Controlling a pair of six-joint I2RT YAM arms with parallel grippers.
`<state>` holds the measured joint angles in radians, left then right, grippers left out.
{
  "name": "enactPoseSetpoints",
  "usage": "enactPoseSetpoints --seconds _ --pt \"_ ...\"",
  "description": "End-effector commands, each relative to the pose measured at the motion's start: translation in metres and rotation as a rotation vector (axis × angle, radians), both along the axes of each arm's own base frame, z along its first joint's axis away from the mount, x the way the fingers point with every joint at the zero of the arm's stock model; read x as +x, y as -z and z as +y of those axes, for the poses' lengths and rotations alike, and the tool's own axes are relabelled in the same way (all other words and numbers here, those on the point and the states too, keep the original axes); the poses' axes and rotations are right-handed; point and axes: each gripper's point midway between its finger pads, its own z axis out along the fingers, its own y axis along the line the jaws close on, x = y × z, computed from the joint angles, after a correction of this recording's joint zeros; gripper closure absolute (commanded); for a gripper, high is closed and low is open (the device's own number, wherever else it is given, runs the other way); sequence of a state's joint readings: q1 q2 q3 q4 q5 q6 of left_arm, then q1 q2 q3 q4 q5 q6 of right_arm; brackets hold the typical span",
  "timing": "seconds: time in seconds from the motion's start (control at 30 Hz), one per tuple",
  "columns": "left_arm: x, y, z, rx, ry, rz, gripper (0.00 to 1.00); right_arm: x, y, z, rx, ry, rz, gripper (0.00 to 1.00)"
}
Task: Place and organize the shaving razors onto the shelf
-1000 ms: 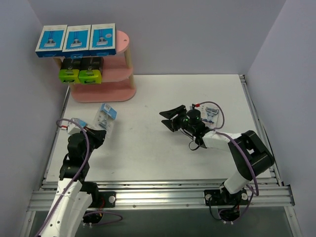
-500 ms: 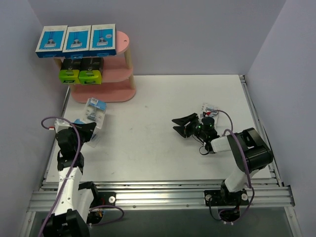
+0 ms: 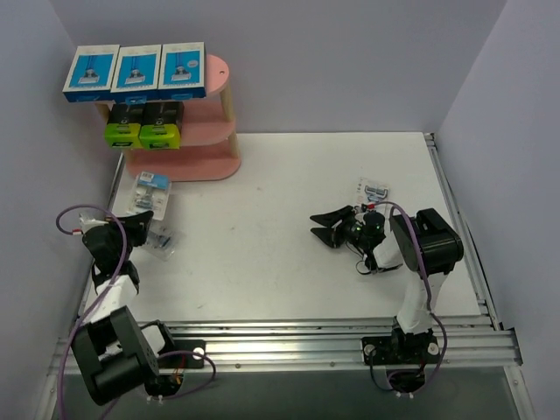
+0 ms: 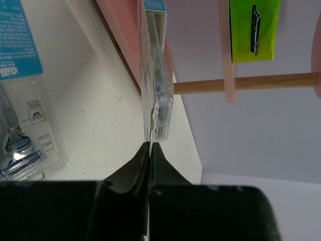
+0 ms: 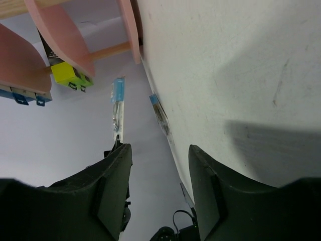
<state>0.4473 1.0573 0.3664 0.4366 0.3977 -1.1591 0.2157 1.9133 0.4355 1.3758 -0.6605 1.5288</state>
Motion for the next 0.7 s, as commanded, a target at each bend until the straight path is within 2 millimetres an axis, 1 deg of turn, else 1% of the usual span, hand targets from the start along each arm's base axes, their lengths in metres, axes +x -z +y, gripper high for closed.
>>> enactPoseSetpoints --seconds 0.0,0.03,0.1,0.13,0.17,0.2,0.23,0.27,0.3,0.33,0.4,0.43,0.5,0.53,0.6,0.63,0.67 --pt "0.022 -0.056 0.012 0.045 0.006 -0.206 0.98 0.006 -0.024 0.001 0.056 -0.033 -0.144 0.55" --pt "0.029 -0.050 0.016 0.029 0.001 -0.190 0.98 0.007 -0.023 0.000 0.053 -0.034 -0.146 0.55" --pt "0.036 -0.054 0.021 0.029 -0.002 -0.218 0.98 0.008 -0.021 0.000 0.040 -0.048 -0.156 0.54" --pt "0.042 -0.044 0.024 0.012 -0.006 -0.198 0.98 0.009 -0.021 -0.001 0.036 -0.051 -0.157 0.53" --pt "0.047 -0.051 0.028 0.020 -0.007 -0.229 0.98 0.010 -0.020 -0.002 0.031 -0.054 -0.158 0.53" --pt "0.051 -0.051 0.029 0.009 -0.007 -0.238 0.98 0.012 -0.020 -0.001 0.024 -0.064 -0.169 0.53" --pt "0.057 -0.041 0.032 -0.011 -0.006 -0.218 0.98 0.014 -0.021 -0.002 0.021 -0.063 -0.172 0.53" --pt "0.062 -0.048 0.035 -0.004 -0.007 -0.251 0.98 0.015 -0.020 -0.002 0.018 -0.068 -0.175 0.53" --pt "0.066 -0.048 0.036 -0.018 -0.005 -0.257 0.98 0.017 -0.021 -0.002 0.007 -0.077 -0.183 0.53" --pt "0.071 -0.039 0.038 -0.035 -0.004 -0.243 0.98 0.018 -0.021 -0.002 0.002 -0.082 -0.187 0.53" --pt "0.079 -0.044 0.041 -0.031 0.003 -0.272 0.98 0.020 -0.019 -0.003 -0.010 -0.086 -0.185 0.53" --pt "0.083 -0.036 0.043 -0.040 0.002 -0.259 0.98 0.022 -0.020 -0.002 -0.020 -0.096 -0.203 0.53" --pt "0.089 -0.037 0.046 -0.038 0.004 -0.263 0.98 0.024 -0.021 -0.003 -0.034 -0.099 -0.211 0.53" --pt "0.093 -0.029 0.047 -0.045 0.006 -0.247 0.98 0.025 -0.018 -0.003 -0.051 -0.105 -0.209 0.53" --pt "0.098 -0.024 0.049 -0.050 0.005 -0.236 0.98 0.026 -0.016 -0.003 -0.070 -0.111 -0.201 0.53" --pt "0.102 -0.017 0.051 -0.057 0.002 -0.222 0.98 0.026 -0.015 -0.003 -0.078 -0.113 -0.201 0.53" --pt "0.104 -0.016 0.051 -0.057 0.002 -0.225 0.98 0.028 -0.015 -0.004 -0.089 -0.114 -0.212 0.53"
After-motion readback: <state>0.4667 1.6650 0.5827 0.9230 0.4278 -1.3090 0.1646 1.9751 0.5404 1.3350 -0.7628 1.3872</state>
